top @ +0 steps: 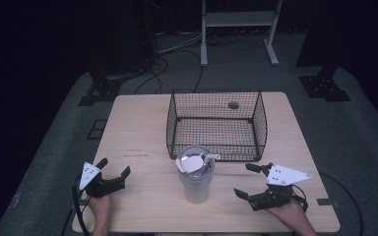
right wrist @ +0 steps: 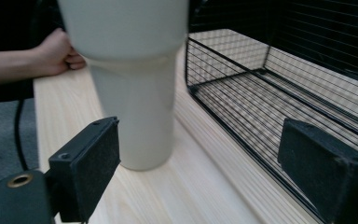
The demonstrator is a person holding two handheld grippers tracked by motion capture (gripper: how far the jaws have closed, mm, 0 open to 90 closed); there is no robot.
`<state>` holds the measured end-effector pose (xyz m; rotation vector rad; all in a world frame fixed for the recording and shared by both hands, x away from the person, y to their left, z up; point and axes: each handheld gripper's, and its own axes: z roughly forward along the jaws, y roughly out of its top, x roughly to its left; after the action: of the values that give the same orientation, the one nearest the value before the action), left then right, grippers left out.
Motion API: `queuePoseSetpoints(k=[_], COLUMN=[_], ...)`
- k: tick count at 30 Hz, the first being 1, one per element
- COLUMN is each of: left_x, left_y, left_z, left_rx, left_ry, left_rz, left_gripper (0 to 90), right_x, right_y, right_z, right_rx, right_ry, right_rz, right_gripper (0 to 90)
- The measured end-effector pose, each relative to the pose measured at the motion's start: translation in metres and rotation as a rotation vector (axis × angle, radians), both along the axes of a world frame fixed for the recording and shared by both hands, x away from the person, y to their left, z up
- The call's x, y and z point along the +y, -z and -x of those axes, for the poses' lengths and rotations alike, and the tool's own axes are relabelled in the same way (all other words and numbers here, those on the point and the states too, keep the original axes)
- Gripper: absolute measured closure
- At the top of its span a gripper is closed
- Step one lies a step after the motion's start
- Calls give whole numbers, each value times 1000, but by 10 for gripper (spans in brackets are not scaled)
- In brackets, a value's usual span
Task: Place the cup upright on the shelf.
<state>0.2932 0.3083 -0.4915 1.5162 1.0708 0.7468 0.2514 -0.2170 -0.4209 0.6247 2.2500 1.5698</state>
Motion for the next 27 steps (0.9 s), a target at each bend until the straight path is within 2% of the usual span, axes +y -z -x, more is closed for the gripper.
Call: queuePoseSetpoints(k=[5,10,16,27], left_x=[0,0,0,0], left_y=[0,0,0,0], left_z=[0,0,0,0], left_rx=[-1,-2,-3,-6], left_ry=[1,2,2,4], left_rz=[0,1,2,1], left_gripper=[0,0,0,0], right_x=[12,29,46,70], right_y=[-1,2,8,20], right_z=[1,-2,-7,-16], right_rx=[-4,10,12,23], right_ry=[-26,-70,-93,-105], right_rz=[1,-25,-49,-65], right_gripper=[121,116,112,99])
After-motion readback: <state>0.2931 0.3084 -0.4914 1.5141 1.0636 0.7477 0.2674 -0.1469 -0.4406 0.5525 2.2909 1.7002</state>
